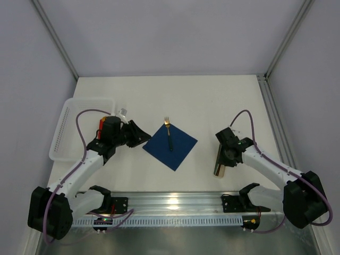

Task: Place the utensils on the paper napkin and roll it up
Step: Pick up the utensils from the container.

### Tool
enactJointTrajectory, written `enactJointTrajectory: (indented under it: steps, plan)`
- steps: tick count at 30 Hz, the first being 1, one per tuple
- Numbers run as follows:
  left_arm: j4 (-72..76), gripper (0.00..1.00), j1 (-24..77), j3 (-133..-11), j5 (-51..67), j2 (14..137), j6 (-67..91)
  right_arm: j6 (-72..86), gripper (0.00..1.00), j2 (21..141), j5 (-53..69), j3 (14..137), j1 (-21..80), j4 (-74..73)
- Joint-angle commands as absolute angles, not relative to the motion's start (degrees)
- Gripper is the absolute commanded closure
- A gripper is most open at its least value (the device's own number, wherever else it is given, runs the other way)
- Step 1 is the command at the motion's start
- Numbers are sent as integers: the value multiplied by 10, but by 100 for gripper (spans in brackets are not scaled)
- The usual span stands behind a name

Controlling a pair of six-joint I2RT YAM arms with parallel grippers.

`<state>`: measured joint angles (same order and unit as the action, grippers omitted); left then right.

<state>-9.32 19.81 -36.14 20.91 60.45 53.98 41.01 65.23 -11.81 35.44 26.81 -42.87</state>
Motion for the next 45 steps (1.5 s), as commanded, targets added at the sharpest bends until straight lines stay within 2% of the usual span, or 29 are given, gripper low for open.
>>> enactJointTrajectory:
  steps: [1, 16, 26, 32, 33, 45]
  plan:
    - [-105, 69, 200, -374, 207, 596, 526, 424, 69, 650, -113, 352, 265, -401]
    - [-116, 69, 200, -370, 206, 577, 526, 431, 71, 684, -98, 330, 262, -358]
    - [-115, 69, 200, -366, 209, 573, 526, 432, 77, 683, -102, 327, 261, -358]
    - [-115, 68, 200, -362, 209, 569, 527, 428, 91, 671, -112, 336, 261, -370]
    - [-116, 68, 200, -362, 210, 569, 527, 427, 96, 666, -120, 343, 261, -380]
    - [-116, 69, 201, -365, 214, 563, 531, 377, 96, 604, -145, 462, 264, -453]
